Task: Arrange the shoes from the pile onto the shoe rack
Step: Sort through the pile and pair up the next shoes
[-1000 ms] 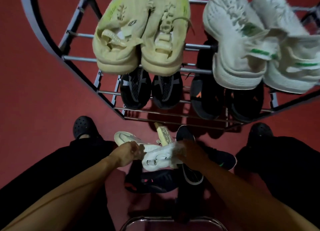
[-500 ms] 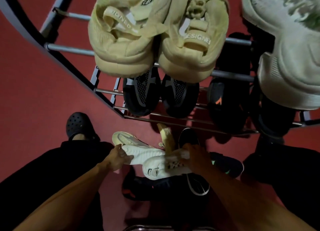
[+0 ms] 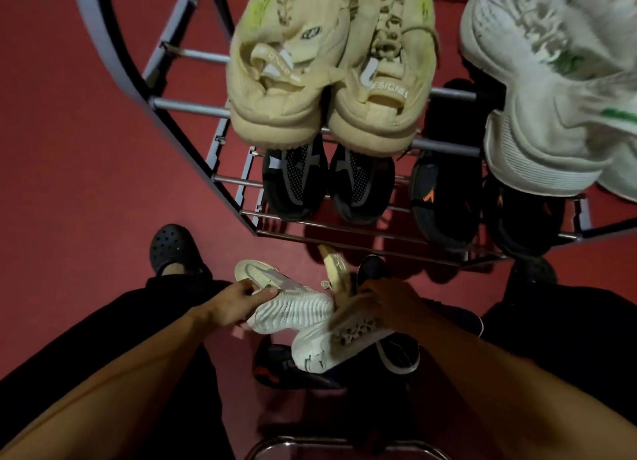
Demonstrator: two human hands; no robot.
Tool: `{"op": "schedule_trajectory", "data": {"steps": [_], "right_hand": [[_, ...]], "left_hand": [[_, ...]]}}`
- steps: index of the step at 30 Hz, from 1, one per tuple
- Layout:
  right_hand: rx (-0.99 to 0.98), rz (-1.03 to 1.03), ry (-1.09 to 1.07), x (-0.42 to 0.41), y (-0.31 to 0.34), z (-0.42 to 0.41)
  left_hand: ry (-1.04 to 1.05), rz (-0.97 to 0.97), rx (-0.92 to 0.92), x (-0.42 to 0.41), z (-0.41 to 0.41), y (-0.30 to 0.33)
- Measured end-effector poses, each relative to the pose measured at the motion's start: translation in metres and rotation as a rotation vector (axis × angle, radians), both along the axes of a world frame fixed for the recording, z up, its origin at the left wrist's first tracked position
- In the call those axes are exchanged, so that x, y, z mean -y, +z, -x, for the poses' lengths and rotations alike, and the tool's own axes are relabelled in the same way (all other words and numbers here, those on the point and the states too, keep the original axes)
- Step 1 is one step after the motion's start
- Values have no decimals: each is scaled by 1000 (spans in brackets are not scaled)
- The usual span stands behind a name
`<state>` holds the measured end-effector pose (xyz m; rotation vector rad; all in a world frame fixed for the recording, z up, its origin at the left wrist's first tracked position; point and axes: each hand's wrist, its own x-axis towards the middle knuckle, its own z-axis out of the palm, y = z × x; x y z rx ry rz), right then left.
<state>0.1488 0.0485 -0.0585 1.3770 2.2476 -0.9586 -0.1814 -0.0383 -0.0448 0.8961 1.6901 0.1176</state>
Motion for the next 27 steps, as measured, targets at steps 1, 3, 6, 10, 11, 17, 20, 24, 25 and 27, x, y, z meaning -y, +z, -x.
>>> {"op": "schedule_trajectory", "data": {"steps": [1, 3, 6, 10, 11, 17, 20, 24, 25, 27], "right_hand": [[14, -16, 50, 0, 2, 5], [0, -27, 119, 5, 8, 17], [-178, -62, -6, 16, 17, 36], [-345, -54, -383, 18, 36, 59], [-373, -3, -476, 18, 44, 61], [-633, 164, -548, 25, 86, 43], [-739, 210, -438, 25, 121, 41], [-780, 353, -342, 38, 157, 42], [-781, 384, -344, 42, 161, 39], [-792, 432, -366, 51, 165, 28]], "left_hand": [[-20, 2, -10, -2, 0, 10], [-23, 28, -6, -3, 3, 24], [-21, 30, 31, -3, 5, 46], [-52, -38, 90, -1, 1, 76], [-49, -57, 119, -1, -3, 83], [-157, -289, 114, -3, -32, 120], [-273, -392, 22, -3, -48, 130], [-398, -480, -45, 2, -76, 143], [-410, -494, -14, 3, -82, 146], [-438, -500, 50, 4, -92, 151]]}}
